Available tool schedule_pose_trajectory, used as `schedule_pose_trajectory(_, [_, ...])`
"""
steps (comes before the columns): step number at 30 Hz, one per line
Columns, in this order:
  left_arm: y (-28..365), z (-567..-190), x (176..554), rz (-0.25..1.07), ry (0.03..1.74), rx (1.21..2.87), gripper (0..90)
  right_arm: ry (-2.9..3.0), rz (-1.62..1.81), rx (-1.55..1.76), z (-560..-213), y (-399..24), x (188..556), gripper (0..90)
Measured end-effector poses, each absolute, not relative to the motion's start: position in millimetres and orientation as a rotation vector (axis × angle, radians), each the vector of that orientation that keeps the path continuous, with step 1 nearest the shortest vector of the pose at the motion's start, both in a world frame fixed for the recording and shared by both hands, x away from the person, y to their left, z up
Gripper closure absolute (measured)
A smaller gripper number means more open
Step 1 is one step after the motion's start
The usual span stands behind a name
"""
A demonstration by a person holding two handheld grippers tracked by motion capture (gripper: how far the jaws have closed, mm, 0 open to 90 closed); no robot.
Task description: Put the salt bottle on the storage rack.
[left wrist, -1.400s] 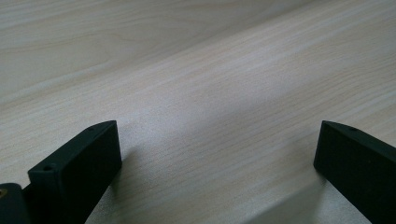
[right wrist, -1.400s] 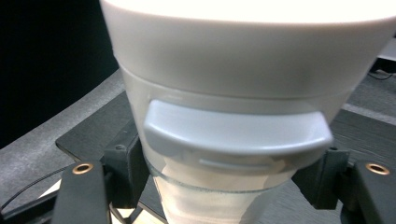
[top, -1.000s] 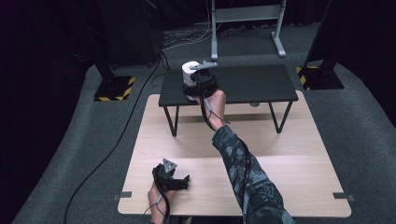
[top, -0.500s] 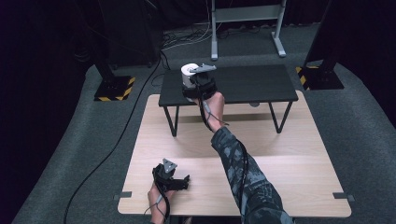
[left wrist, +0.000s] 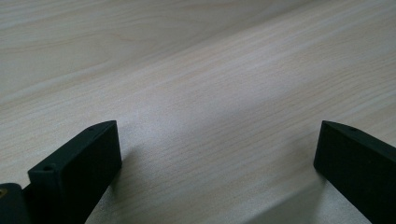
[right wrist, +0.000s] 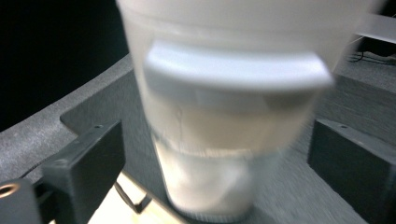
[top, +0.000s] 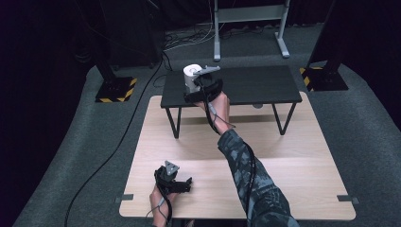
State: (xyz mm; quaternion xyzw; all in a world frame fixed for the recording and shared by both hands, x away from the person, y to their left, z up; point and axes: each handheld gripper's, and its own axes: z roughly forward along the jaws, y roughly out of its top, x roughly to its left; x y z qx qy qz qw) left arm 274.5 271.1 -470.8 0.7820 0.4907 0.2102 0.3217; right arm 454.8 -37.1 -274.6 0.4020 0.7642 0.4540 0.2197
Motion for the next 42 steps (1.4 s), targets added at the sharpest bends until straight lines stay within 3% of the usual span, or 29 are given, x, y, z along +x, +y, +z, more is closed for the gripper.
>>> schedule_pose_trajectory(10, [271,-471,274,0.55,1.283,2.056,0.2,2.147,1.138,1.107,-283,-89,416,0.0])
schedule_pose_trajectory(15, [271,-471,274,0.551,1.284,2.054,0.2,2.078,1.099,1.191,-310,-150,369,0.0])
schedule_pose_trajectory(21, [271,-471,274,0.551,1.284,2.054,0.1,2.06,1.012,1.289,-341,-192,333,0.0])
schedule_pose_trajectory(24, [271,-471,274,0.552,1.284,2.054,0.2,1.975,1.014,1.381,-374,-231,295,0.0])
schedule_pose_trajectory(28, [271,-471,274,0.553,1.282,2.055,0.1,1.932,0.972,1.502,-398,-262,270,0.0])
schedule_pose_trajectory(42, [271,-471,275,0.549,1.279,2.055,0.1,1.887,0.932,1.688,-455,-302,244,0.0])
